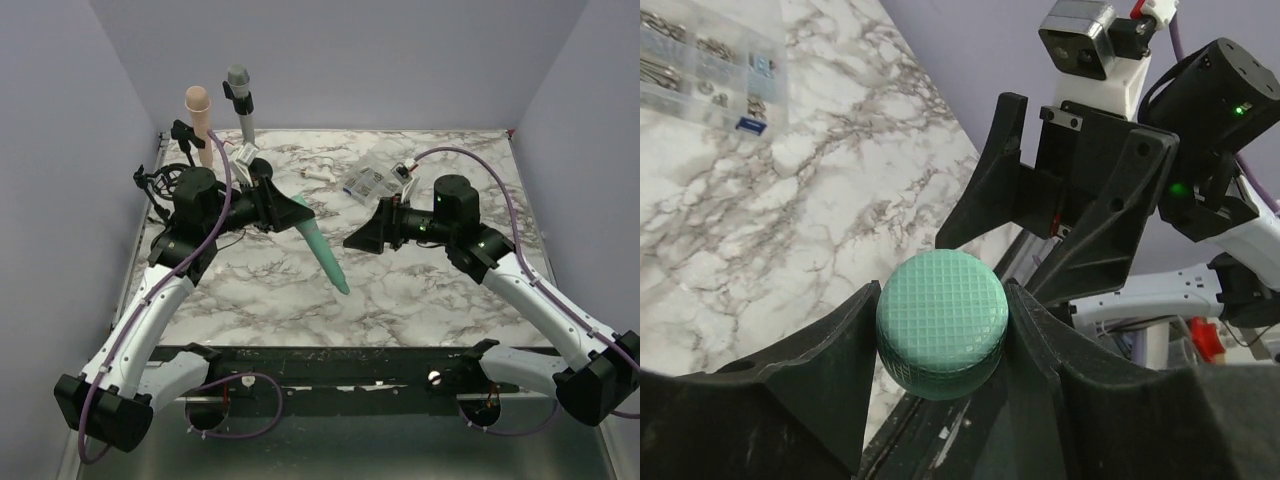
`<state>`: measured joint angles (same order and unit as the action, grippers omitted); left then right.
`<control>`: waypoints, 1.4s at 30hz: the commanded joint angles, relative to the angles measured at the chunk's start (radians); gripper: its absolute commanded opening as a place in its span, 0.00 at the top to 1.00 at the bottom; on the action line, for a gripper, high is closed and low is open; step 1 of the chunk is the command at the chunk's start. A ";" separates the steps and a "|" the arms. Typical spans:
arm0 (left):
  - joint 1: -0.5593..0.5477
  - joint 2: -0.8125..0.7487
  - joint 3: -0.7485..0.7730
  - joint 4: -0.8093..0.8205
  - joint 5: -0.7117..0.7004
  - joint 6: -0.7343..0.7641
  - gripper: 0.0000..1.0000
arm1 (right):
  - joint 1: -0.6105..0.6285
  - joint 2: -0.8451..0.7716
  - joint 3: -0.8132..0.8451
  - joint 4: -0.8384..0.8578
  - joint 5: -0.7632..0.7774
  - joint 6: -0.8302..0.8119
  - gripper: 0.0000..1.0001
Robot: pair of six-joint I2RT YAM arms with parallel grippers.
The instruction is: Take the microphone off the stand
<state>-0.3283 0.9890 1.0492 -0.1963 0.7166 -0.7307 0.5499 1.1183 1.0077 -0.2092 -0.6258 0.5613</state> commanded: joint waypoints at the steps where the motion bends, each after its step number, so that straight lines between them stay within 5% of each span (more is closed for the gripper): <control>1: -0.051 0.053 -0.033 0.118 0.040 -0.079 1.00 | 0.031 0.008 -0.053 0.144 -0.127 0.070 0.20; 17: -0.147 0.148 -0.046 0.190 0.051 -0.144 1.00 | 0.147 0.040 -0.143 0.249 -0.067 0.094 0.34; 23: -0.147 0.153 -0.051 0.226 0.070 -0.149 1.00 | 0.148 0.015 -0.157 0.251 -0.016 0.094 0.55; 28: -0.146 0.165 -0.056 0.280 0.116 -0.173 0.99 | 0.148 -0.017 -0.167 0.237 0.047 0.086 0.86; 31: -0.147 0.152 -0.067 0.300 0.113 -0.178 0.73 | 0.147 -0.029 -0.170 0.219 0.091 0.083 0.99; 37: -0.144 0.112 -0.054 0.236 0.071 -0.112 0.08 | 0.147 -0.036 -0.160 0.133 0.169 0.056 0.99; 38: -0.142 0.108 -0.047 0.210 0.063 -0.094 0.02 | 0.147 -0.039 -0.160 0.121 0.180 0.050 0.99; 42: -0.135 0.083 -0.014 0.088 0.004 -0.010 0.01 | 0.147 -0.056 -0.157 0.059 0.257 0.033 0.99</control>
<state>-0.4702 1.1175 0.9874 0.0051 0.7708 -0.8474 0.6983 1.0977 0.8532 -0.0719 -0.4824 0.6235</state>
